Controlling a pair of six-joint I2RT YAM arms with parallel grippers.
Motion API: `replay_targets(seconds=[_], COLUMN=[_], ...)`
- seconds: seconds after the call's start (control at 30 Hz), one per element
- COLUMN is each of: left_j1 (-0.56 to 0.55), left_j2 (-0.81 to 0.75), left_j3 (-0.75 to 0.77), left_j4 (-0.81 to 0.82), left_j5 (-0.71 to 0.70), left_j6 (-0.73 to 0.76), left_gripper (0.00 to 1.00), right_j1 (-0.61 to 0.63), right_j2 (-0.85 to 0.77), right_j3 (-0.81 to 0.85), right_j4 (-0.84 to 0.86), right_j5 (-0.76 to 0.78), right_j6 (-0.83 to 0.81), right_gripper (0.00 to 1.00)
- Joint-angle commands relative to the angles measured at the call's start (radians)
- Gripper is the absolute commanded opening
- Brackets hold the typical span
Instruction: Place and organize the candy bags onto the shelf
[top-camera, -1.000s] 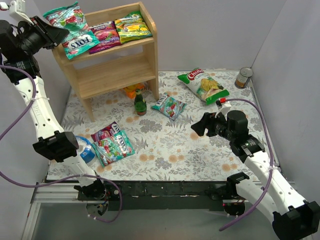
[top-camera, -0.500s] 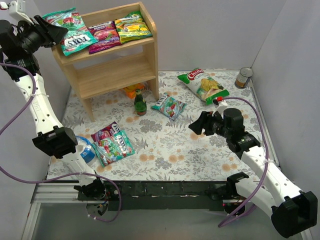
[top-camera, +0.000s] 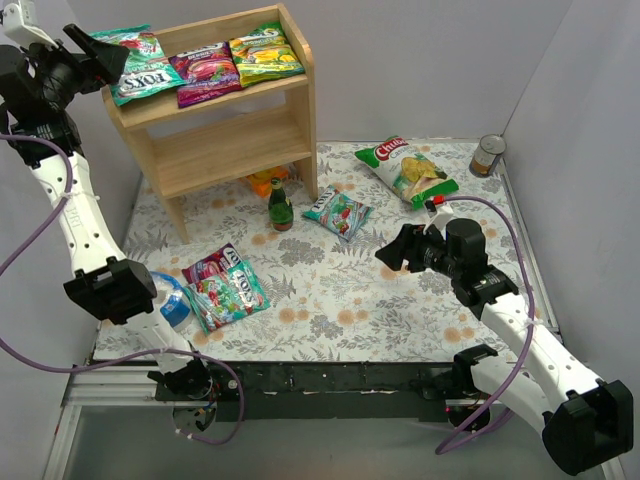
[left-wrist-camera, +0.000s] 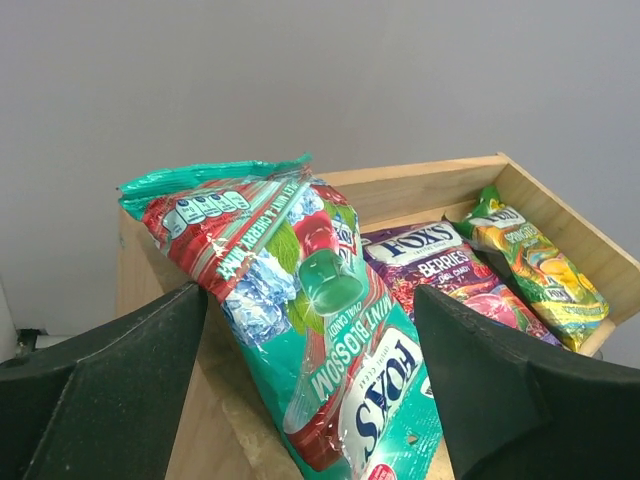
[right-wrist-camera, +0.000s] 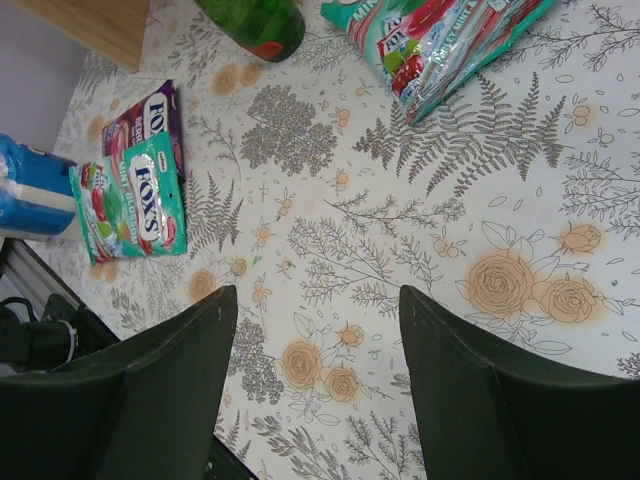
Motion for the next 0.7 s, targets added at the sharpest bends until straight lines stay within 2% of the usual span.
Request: replay_targets(seconds=[0.0, 0.13, 0.27, 0.37, 0.5, 0.6, 0.67], left_j1=[0.008, 0.008, 0.008, 0.006, -0.003, -0.049, -0.1], left_j2=[-0.112, -0.152, -0.196, -0.218, -0.221, -0.21, -0.203], left_j3=[-0.037, -0.066, -0.115, -0.16, -0.238, -0.261, -0.258], left_j4=[0.069, 0.072, 0.076, 0.125, 0.234, 0.276, 0.263], left_j5=[-0.102, -0.141, -0.21, -0.201, -0.152, -0.202, -0.288], left_j6=[0.006, 0.008, -0.004, -0.052, -0.196, -0.231, -0.235], left_gripper=[0.84, 0.82, 0.74, 0.72, 0.65, 0.59, 0.54], right_j1=[0.0, 0.002, 0.002, 0.0, 0.002, 0.002, 0.002], right_j2=[-0.002, -0.001, -0.001, -0.004, -0.001, 0.002, 0.004], right_j3=[-0.01, -0.023, -0.032, -0.038, -0.052, -0.069, -0.084], right_j4=[0.057, 0.069, 0.076, 0.079, 0.083, 0.12, 0.128], right_j5=[-0.006, -0.012, -0.013, -0.016, -0.021, -0.03, -0.033], right_j6=[0.004, 0.012, 0.016, 0.016, 0.023, 0.032, 0.038], right_gripper=[0.73, 0.73, 0.73, 0.73, 0.73, 0.72, 0.72])
